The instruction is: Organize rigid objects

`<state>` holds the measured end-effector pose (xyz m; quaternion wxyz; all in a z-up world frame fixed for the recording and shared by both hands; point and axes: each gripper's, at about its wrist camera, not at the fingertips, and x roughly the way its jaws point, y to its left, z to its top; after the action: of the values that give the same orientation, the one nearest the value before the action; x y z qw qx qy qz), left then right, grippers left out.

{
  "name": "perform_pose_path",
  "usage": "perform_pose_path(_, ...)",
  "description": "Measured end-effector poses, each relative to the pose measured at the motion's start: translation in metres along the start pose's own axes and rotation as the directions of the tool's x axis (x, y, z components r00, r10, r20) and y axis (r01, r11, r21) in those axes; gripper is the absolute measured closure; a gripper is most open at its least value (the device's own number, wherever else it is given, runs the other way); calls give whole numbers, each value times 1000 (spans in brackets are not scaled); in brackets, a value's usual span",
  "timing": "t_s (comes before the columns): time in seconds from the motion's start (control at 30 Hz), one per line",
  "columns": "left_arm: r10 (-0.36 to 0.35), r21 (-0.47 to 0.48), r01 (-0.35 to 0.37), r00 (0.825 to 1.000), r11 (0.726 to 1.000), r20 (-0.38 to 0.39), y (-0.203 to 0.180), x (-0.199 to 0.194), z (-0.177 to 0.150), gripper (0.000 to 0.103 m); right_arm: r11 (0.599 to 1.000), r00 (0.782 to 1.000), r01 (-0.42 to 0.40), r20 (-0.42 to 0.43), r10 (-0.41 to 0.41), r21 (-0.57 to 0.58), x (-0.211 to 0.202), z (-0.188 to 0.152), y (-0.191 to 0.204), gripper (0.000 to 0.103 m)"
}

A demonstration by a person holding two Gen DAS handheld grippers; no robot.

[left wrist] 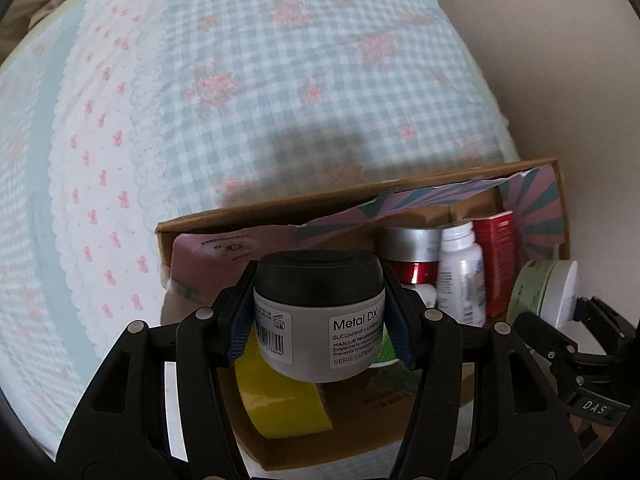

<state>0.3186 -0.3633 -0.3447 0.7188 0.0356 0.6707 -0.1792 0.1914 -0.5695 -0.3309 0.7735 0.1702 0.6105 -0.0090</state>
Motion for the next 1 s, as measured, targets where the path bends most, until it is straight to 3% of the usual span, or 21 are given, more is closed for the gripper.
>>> perform_pose_path(0.03,11,2,-11,1000,1000,-10,0,1,1,43,1000,1000,5,-3,-5,-3,2,1,0,33)
perform_pose_path(0.07,13,0,-13,1000,1000,-11,0,0,1,11,1000,1000,14,-8,-15,-12,4,3,2,33)
perform_pose_path(0.1,15,-1,-15,1000,1000,-11,0,-2,2,0,1000,1000,20,-14,-21,-19,6,4,3,33)
perform_pose_path(0.13,12,-4,-12,1000,1000,-1,1,-5,2,0,999,999,35,-33,-37,-39,10,6,5,32)
perform_pose_path(0.23,-8,-21,9,1000,1000,12,9,-17,-1,0,993,999,40,-10,-41,-114,7,7,12,0)
perform_pose_path(0.47,36,10,-37,999,999,40,20,-39,-15,0,981,993,96,90,-82,-170,-21,-7,17,0)
perform_pose_path(0.73,33,20,-34,997,999,64,23,-61,-28,0,991,994,80,83,-71,-110,-29,-23,7,0)
perform_pose_path(1.0,15,11,-17,991,1000,132,27,-95,-45,0,989,990,92,121,-78,-118,-48,-31,24,0)
